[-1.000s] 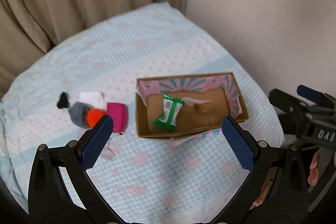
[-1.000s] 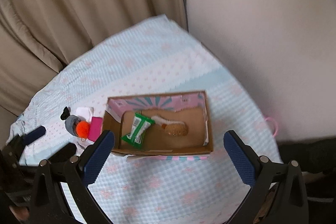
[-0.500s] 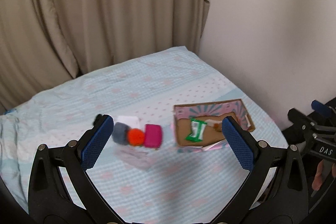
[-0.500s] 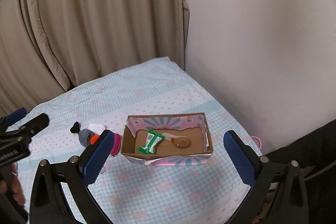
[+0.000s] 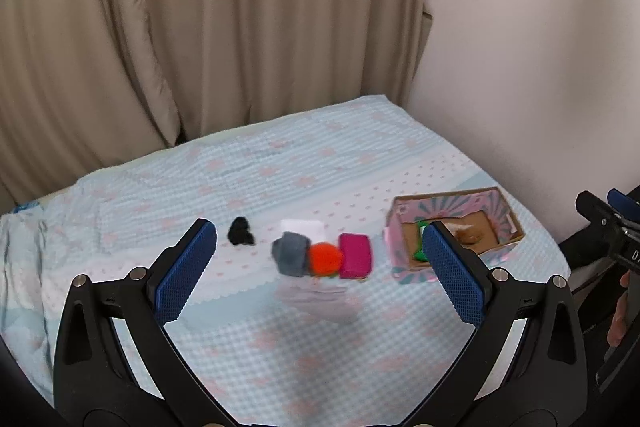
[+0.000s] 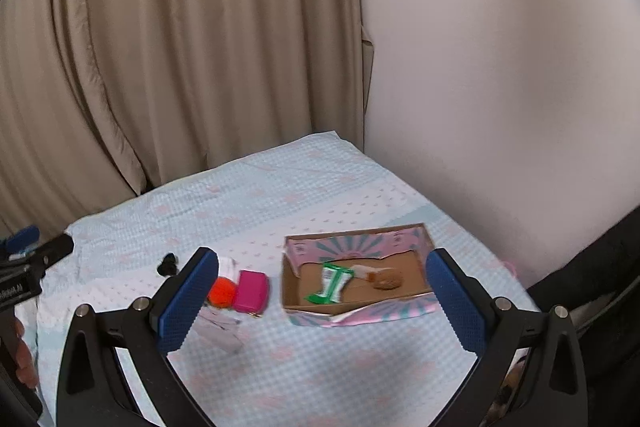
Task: Organize soft objects
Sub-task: 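Withdraw both tools from the box toward the remaining soft items, then grasp the grey fuzzy hat with the left tool while the right tool grasps the orange pompom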
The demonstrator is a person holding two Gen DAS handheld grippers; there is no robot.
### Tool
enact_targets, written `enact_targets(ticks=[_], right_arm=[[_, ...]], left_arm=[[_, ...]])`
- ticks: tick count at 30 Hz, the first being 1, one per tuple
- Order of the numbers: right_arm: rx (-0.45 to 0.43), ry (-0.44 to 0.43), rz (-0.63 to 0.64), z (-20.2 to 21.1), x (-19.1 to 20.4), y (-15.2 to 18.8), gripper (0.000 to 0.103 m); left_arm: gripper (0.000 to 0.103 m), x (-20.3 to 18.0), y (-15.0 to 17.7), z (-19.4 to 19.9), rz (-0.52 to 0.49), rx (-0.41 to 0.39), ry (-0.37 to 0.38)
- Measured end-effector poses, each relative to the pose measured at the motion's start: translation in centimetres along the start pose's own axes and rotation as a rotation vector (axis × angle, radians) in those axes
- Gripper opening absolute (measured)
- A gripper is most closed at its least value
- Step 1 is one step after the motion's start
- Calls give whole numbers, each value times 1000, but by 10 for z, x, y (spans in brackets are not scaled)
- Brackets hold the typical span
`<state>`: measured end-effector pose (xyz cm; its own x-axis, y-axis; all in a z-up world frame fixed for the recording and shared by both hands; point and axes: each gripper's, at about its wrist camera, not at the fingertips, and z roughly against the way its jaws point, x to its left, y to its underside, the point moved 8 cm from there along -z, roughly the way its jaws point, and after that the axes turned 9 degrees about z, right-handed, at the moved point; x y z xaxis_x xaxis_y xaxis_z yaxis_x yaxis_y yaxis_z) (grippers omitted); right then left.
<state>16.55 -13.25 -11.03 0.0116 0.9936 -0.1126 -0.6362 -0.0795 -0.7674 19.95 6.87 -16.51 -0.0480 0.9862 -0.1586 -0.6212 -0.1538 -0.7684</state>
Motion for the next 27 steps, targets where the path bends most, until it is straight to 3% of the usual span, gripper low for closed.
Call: enact_targets(ticks=[6,12,17,27], right_arm=[[26,-34,-24,-43,55,16,103],[76,-115,-14,-101,104,42,103],[115,-151,80,-161,143,72,103],[152,-227,267,-270,193,121,102]], left_arm=[[103,54,7,-47,-20,37,8],[103,84,25,-116,-40,86,47],[102,92,49,-181,-35,157,114],[101,88,107,-305,-39,262,153]])
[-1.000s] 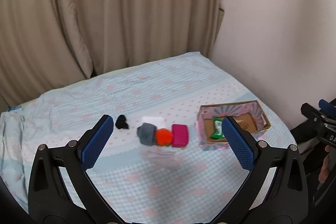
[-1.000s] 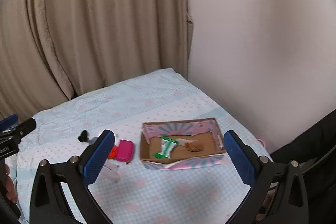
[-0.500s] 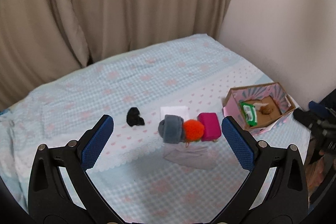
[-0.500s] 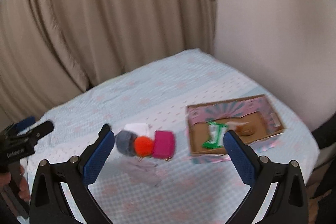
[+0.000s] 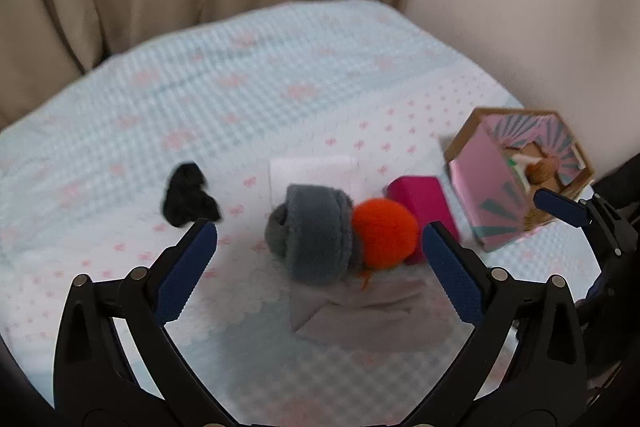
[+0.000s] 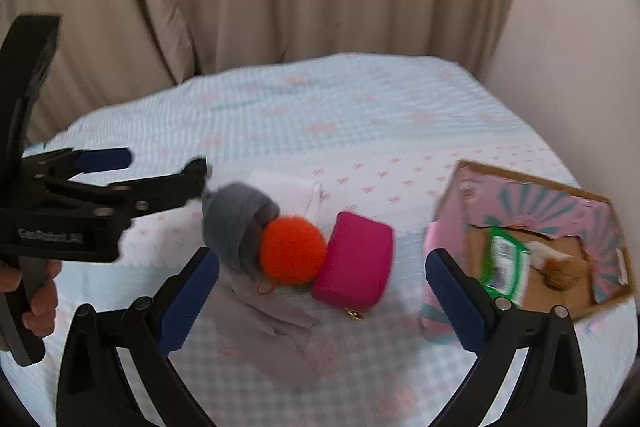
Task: Organize soft objects
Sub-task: 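Grasp the grey fuzzy hat with the left tool while the right tool grasps the orange pompom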
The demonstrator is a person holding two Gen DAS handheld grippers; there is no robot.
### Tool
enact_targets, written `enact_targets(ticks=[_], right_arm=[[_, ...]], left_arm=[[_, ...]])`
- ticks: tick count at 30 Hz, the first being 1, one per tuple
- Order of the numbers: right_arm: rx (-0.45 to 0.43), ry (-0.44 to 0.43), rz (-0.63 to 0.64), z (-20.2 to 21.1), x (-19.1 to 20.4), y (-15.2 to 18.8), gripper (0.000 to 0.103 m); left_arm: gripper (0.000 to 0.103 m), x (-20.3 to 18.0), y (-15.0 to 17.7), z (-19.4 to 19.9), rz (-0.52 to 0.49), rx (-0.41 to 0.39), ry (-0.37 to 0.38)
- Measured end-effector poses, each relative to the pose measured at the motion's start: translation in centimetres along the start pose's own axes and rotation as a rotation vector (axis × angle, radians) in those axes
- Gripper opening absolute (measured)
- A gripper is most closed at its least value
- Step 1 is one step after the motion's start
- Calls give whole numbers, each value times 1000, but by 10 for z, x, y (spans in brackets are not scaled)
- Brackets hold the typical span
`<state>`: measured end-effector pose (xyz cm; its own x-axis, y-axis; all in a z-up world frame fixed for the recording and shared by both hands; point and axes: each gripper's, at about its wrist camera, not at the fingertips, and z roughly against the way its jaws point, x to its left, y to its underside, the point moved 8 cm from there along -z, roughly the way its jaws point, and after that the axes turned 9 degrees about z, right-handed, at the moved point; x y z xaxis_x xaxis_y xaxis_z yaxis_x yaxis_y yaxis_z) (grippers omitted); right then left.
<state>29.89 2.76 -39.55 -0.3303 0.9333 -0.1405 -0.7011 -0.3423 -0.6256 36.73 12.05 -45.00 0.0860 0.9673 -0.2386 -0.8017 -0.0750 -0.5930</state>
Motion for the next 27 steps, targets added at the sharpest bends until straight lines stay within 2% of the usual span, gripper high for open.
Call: enact_targets(ticks=[1,5,11,13,15,17,19,21,25,27], right_arm=[[6,-12,14,-12,2,3,98],[24,-48,64,-49,8,9,93],[43,-93,156,-90,23,11,80],[54,-110,204,-102,30,12,72],[61,-122,242,-109,36,12,69],[64,-128,294,-116,42,11,62],[72,-146,319,-121,45,11,56],[84,-168,328,-125,47,13,49],[114,-193,299,-129,45,16,35],[122,-204,268,-129,42,17,33]], left_arm=[[100,2,3,-11,3,9,-1],[98,8,10,-48,30,37,2],[96,11,17,-75,26,57,-10],[89,12,18,-81,19,64,-19],[74,14,20,-86,14,76,-26],[67,15,20,-91,18,87,-16],[64,16,20,-92,13,85,-21],[56,16,20,-93,6,84,-25],[50,18,21,-93,13,84,-29],[48,20,20,-90,32,86,-27]])
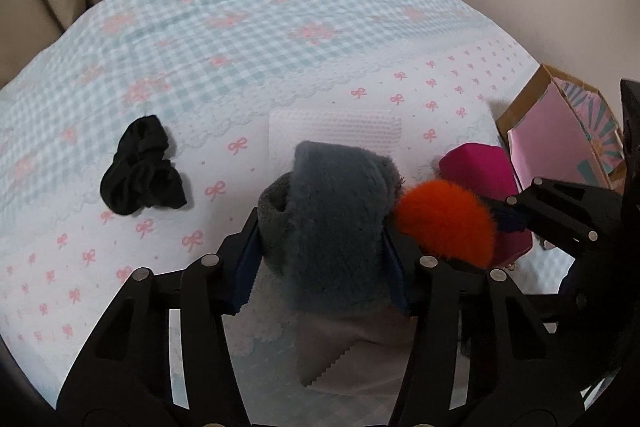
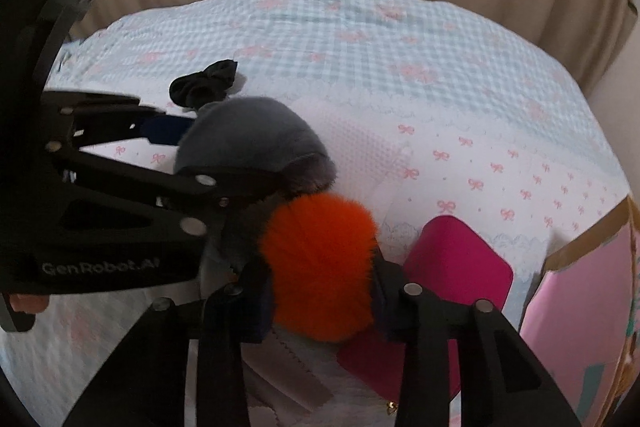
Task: Organize soft objects
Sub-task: 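Grasp the grey fuzzy hat with the left tool while the right tool grasps the orange pompom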
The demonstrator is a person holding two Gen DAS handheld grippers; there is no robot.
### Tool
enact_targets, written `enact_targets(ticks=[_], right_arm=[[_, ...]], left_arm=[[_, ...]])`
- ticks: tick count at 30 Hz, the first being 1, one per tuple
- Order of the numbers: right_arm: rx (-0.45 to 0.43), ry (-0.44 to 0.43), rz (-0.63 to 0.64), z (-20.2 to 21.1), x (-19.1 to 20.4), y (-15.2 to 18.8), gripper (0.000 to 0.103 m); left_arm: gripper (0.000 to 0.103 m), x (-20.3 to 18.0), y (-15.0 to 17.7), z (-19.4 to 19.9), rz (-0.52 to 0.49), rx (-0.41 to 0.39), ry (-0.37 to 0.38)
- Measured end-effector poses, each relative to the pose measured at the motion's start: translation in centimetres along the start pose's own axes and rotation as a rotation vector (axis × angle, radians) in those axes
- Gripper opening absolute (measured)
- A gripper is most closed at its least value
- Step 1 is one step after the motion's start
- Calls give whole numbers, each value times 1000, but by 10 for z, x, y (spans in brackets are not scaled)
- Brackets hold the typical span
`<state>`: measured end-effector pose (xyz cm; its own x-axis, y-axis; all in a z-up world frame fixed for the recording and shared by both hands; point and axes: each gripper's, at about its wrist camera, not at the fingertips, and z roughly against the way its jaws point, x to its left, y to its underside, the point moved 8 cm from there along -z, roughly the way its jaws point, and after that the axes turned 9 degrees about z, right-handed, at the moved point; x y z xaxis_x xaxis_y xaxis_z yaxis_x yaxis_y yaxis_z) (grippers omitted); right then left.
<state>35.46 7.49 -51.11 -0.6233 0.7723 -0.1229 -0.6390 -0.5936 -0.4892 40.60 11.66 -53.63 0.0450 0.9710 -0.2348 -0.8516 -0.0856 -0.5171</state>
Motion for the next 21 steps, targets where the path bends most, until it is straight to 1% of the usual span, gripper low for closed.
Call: enact_targets(ticks=[3,9,10,11,13,16,19,21], right_arm=[[2,-4,-31,5,-3,2,31],[-26,-12,-104,26,-8,-1,28],[-29,-10,-113,30,-8,-3,26],[-33,-8,-120,34,-8,-4,21],[-39,-7,-137,43,-9,-7,14],[-38,-6,-168,55,-6,-8,14],[-57,-30,-195,57,-2,-6,14],[-53,-11,-206,51,-1,-3,14]], left_arm=[[44,1,-2,6,7,-16,2],[42,3,-4,25,41,-34,6],[42,2,-5,30,44,-39,8],[42,2,-7,37,44,-47,9],[42,0,-9,49,39,-59,5],[42,0,-10,64,37,-70,-17],[42,6,-8,75,45,-85,-27],[42,13,-4,80,55,-93,-35]])
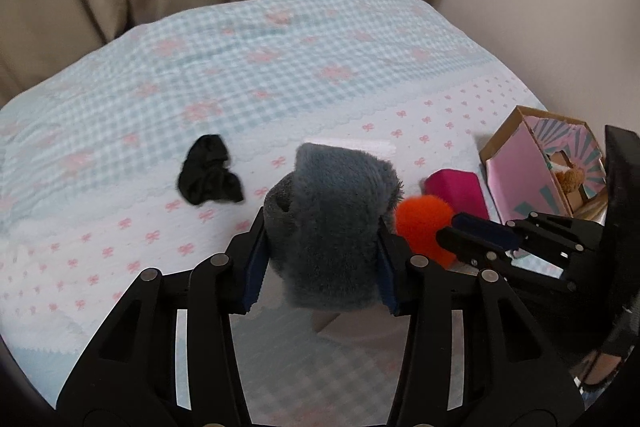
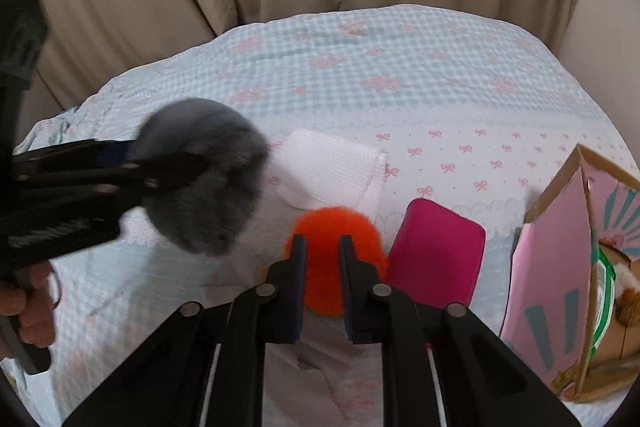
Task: Organize soft objects
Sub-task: 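Grasp the grey fuzzy hat with the left tool while the right tool grasps the orange pompom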
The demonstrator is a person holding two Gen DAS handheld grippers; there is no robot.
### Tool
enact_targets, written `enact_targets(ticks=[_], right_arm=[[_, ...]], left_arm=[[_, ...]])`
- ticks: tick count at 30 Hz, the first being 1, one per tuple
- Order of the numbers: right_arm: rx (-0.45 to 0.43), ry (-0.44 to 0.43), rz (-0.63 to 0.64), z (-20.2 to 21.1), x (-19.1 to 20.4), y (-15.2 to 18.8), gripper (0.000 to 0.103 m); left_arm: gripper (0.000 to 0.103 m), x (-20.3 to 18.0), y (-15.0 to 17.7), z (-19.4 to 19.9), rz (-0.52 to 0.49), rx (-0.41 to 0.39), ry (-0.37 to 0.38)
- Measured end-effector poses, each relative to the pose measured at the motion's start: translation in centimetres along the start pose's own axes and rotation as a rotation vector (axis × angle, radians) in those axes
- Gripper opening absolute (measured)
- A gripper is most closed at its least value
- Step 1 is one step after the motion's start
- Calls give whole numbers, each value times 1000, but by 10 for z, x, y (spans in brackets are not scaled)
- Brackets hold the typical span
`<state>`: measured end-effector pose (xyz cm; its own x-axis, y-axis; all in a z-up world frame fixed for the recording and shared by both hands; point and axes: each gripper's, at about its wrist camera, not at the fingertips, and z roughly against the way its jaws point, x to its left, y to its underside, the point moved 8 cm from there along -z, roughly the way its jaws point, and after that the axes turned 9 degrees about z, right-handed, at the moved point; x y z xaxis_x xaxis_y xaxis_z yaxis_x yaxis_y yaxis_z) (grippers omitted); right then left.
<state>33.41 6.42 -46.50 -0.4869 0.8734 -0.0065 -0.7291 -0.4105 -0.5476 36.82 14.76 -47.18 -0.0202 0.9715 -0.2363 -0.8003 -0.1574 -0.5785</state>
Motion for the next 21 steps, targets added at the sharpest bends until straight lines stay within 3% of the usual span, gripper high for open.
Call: enact_targets(ticks=[4,6,7,8,10,18,21], right_arm=[[20,8,14,-15,6,4,16],[32,12,22,-24,8,6,22],[29,15,22,-28,8,7,32],[19,25,25,-30,7,6,50],[20,26,14,-34,5,5,59],[98,85,23,-69,-4,13,59],[107,130,74,-78,-2,16,45]], left_arm=[[42,15,9,5,26,1,-6],[42,20,12,5,35,2,-5],[42,23,13,5,36,0,-5],[42,25,14,5,39,-1,-4],[42,29,15,6,46,-2,-4],[42,37,17,1,59,-3,-5],[42,38,18,-1,57,2,-7]])
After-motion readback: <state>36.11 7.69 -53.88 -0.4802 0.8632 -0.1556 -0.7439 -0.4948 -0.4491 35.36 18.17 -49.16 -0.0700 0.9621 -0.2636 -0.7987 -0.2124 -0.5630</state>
